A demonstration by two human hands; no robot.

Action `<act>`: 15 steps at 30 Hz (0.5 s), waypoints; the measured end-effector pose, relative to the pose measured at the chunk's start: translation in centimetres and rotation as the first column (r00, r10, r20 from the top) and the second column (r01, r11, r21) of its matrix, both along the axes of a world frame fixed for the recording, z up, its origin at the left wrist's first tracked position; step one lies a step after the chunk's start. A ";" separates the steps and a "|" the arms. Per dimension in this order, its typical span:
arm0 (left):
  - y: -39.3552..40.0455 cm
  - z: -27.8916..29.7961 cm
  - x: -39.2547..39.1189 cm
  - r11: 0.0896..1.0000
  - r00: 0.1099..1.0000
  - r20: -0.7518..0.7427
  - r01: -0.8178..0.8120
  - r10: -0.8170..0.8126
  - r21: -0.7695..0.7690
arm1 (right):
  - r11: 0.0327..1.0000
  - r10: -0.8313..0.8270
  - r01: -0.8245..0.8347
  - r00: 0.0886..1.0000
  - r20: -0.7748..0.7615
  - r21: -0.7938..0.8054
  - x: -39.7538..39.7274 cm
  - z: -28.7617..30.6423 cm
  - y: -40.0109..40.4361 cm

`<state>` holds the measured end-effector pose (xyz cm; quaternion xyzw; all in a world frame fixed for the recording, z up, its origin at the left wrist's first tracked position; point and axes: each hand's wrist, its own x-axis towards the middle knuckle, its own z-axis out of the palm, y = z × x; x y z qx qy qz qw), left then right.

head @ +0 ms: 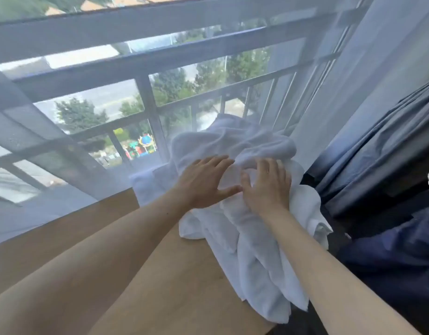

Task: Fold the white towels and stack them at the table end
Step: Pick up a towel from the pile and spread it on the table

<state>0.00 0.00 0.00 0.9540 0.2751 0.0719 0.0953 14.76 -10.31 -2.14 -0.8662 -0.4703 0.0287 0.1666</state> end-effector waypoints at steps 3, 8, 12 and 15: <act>0.1 -0.6 2.4 0.985 0.999 -0.046 0.001 -0.009 -0.173 | 0.999 -0.006 0.012 0.987 -0.158 0.037 1.9 -1.6 0.0; 0.6 -2.4 3.0 0.924 0.994 -0.064 -0.101 0.083 -0.369 | 0.986 -0.002 0.043 0.970 -0.243 0.161 2.1 -3.8 0.8; 1.2 -3.4 4.3 0.857 0.964 -0.029 -0.248 0.264 -0.452 | 0.963 -0.067 0.120 0.974 -0.218 0.241 1.2 -4.1 2.1; 1.3 -4.2 5.3 0.835 0.938 -0.017 -0.318 0.348 -0.449 | 0.951 -0.082 0.135 0.978 -0.193 0.279 1.3 -4.5 2.7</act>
